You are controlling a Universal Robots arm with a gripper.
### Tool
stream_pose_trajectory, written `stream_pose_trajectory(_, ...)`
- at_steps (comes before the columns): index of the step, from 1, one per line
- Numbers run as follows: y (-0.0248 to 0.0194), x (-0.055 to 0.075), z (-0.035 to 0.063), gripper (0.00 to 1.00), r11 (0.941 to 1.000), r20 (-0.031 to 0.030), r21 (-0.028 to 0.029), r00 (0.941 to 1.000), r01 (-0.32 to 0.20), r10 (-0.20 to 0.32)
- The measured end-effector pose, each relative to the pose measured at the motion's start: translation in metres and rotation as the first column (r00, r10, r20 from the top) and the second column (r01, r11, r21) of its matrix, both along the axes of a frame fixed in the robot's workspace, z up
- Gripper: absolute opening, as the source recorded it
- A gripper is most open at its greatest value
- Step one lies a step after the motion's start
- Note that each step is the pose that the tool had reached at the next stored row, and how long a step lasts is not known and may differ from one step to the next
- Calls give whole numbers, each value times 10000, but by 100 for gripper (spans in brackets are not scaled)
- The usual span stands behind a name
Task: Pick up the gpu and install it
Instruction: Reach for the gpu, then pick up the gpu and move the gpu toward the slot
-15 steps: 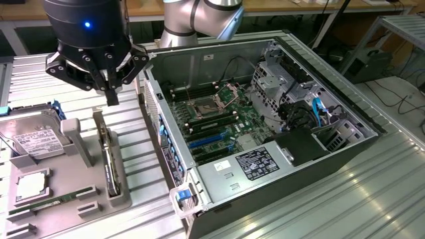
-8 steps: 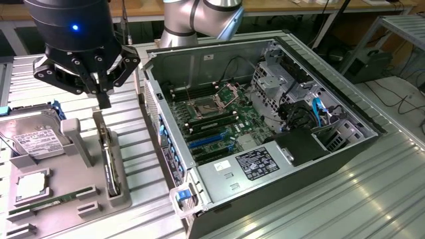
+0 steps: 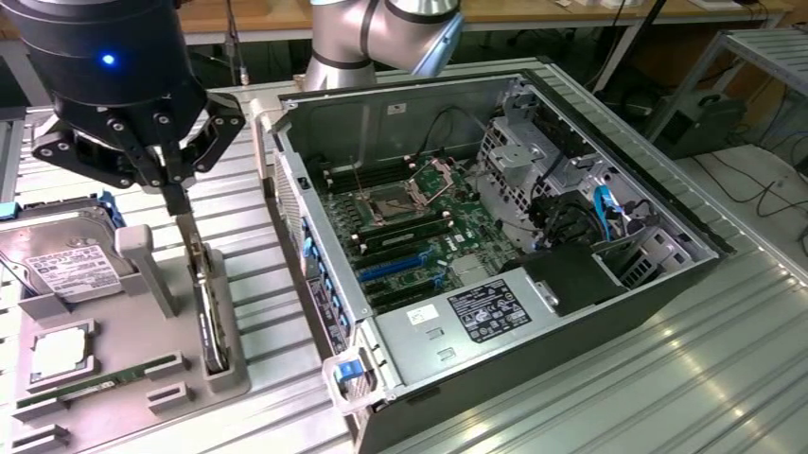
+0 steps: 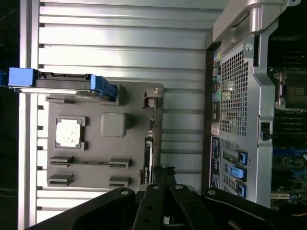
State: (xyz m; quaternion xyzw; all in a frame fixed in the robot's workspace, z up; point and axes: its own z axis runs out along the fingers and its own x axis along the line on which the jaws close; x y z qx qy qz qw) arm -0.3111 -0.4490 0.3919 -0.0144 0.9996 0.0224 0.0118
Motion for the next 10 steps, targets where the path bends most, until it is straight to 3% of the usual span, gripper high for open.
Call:
stream_pose_trajectory(5,-50,-107,-3,11,10000,0,0,10000,0,0)
stream_pose_trajectory(10,-49,-107,-2,11,10000,-1,0,10000,0,0)
